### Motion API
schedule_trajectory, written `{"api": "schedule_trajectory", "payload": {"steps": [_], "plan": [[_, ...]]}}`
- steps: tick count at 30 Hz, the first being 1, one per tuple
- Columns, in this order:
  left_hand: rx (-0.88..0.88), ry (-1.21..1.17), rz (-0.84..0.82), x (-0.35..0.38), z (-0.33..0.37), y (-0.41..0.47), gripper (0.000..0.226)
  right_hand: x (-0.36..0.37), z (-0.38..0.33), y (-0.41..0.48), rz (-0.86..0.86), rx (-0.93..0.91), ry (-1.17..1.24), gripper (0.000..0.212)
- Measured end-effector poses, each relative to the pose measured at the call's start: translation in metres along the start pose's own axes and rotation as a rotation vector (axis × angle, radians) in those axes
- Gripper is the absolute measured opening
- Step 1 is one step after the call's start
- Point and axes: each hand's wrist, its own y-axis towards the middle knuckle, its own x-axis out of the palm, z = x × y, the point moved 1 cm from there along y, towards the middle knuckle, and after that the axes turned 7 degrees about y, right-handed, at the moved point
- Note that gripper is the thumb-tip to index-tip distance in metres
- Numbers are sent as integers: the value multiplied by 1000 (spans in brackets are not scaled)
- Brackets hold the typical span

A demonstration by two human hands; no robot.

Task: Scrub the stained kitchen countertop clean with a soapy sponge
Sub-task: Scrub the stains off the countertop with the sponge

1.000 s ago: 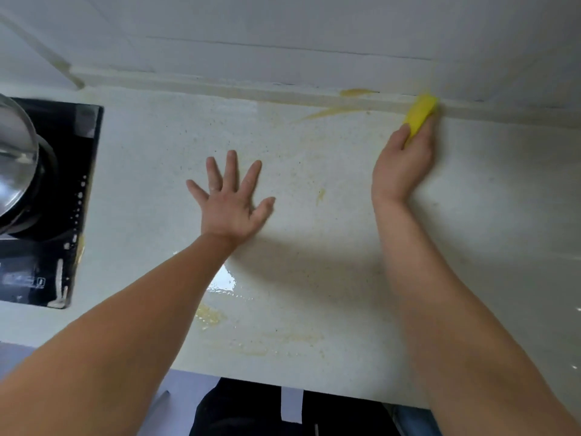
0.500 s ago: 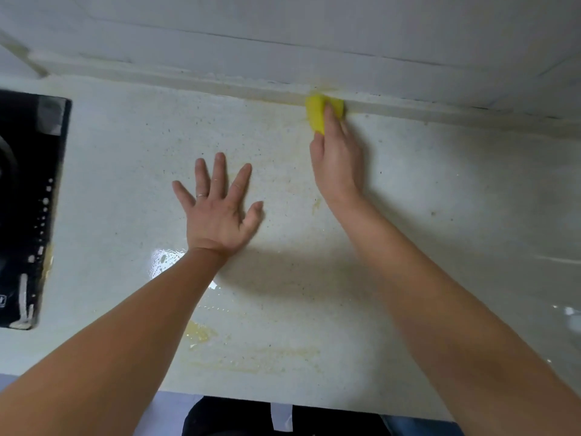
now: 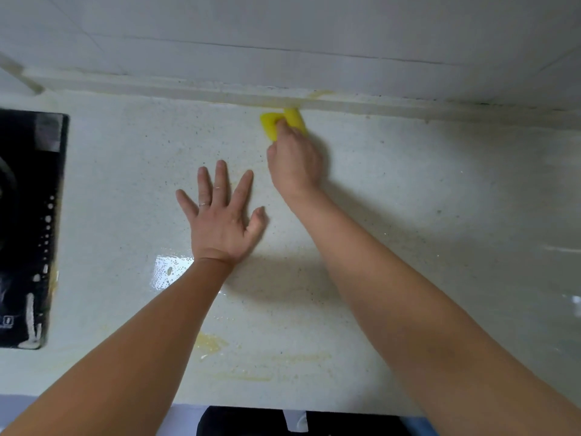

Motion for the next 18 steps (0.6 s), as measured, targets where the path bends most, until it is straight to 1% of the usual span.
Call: {"api": "schedule_trajectory", "payload": {"steps": [1, 2, 4, 6, 7, 9, 12, 14, 17, 18], "plan": [[-2, -1, 0, 0, 0, 0, 68, -7, 3, -4, 12, -18, 24, 39], [-5, -3, -2, 0, -1, 0, 68, -16, 12, -7, 62, -23, 52, 38], [-2, -7, -7, 0, -1, 1, 68, -43, 48, -10, 272, 26, 96, 40], [6, -8, -9, 0, 0, 2, 68, -72, 100, -9, 451, 174, 43, 41], [8, -11, -10, 0, 0, 2, 67, -82, 123, -7, 477, 274, 16, 39], [5, -10, -4, -1, -1, 3, 67, -84, 141, 1, 429, 417, 5, 35], [15, -14, 6, -2, 1, 2, 68, -58, 105, 13, 289, 428, -38, 32], [17, -14, 19, -3, 0, 4, 68, -36, 60, 15, 224, 335, -39, 35], [5, -24, 34, -1, 1, 3, 68, -9, 12, 4, 31, 39, -60, 45], [3, -32, 39, -1, 1, 2, 68, -8, 8, 2, -15, -15, -43, 45]]}}
